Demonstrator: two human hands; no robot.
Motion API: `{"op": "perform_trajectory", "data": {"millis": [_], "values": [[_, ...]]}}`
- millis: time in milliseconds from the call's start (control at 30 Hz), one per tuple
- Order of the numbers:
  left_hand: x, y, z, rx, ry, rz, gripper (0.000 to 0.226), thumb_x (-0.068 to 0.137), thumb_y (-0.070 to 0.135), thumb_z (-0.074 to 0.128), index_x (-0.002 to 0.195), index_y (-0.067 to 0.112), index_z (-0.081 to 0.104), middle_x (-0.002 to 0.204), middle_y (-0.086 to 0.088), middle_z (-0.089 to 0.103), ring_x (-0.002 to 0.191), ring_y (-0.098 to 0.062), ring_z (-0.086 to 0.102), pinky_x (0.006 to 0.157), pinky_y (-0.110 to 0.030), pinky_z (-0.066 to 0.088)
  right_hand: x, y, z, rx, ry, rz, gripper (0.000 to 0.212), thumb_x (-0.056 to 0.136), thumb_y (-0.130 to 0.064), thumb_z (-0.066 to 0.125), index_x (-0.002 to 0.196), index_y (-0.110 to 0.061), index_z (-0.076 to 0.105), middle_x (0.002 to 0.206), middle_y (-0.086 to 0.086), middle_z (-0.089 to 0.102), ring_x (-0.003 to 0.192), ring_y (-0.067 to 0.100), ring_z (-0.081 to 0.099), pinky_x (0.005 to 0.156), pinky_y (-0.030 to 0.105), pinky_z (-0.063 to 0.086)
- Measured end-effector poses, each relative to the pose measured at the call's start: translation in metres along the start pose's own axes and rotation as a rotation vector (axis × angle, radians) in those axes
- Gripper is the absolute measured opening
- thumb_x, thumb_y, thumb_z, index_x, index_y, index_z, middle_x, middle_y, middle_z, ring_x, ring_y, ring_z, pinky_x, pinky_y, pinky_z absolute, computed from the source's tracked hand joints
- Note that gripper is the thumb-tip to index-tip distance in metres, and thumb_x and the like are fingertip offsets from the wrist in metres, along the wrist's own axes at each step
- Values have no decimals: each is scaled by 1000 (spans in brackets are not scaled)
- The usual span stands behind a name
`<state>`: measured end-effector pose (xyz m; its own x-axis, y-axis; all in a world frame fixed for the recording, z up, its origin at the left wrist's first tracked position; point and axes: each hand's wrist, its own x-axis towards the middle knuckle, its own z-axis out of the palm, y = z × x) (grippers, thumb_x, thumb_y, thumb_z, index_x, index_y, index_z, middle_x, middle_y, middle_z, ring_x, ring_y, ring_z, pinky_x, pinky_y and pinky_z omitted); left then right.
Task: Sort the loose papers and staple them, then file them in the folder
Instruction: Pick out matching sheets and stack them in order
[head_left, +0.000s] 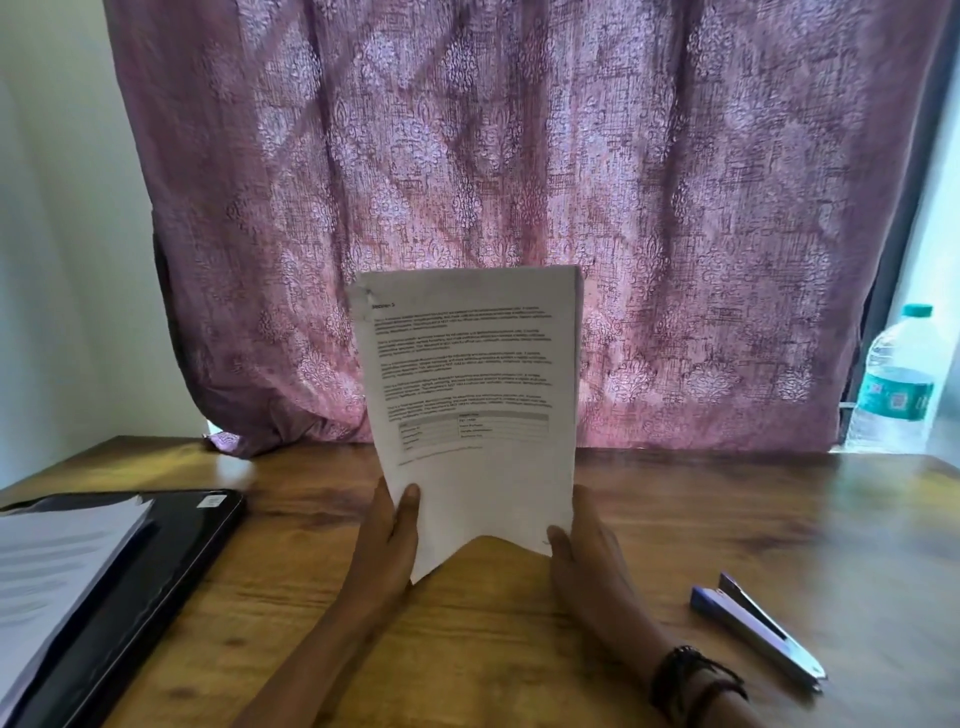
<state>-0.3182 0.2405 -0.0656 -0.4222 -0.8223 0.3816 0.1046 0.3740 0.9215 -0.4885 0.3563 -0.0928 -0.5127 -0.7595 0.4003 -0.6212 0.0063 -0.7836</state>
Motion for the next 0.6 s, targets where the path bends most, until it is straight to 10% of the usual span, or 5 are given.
{"op": "perform_trajectory", "data": {"millis": [300,600], "values": [[5,14,5,-397,124,-334,19,100,17,46,116,20,55,106,-4,67,90,-20,64,76,-35,53,11,-8,-13,960,69,346,35,92,-10,62,122,1,49,105,22,66,81,26,72,62,31,59],[-6,15,26,-612,52,-325,25,90,7,58,114,15,61,104,-6,73,95,-22,69,76,-36,59,7,-17,5,817,49,191,32,97,-9,54,128,-14,49,118,7,66,105,26,67,77,41,59]]}}
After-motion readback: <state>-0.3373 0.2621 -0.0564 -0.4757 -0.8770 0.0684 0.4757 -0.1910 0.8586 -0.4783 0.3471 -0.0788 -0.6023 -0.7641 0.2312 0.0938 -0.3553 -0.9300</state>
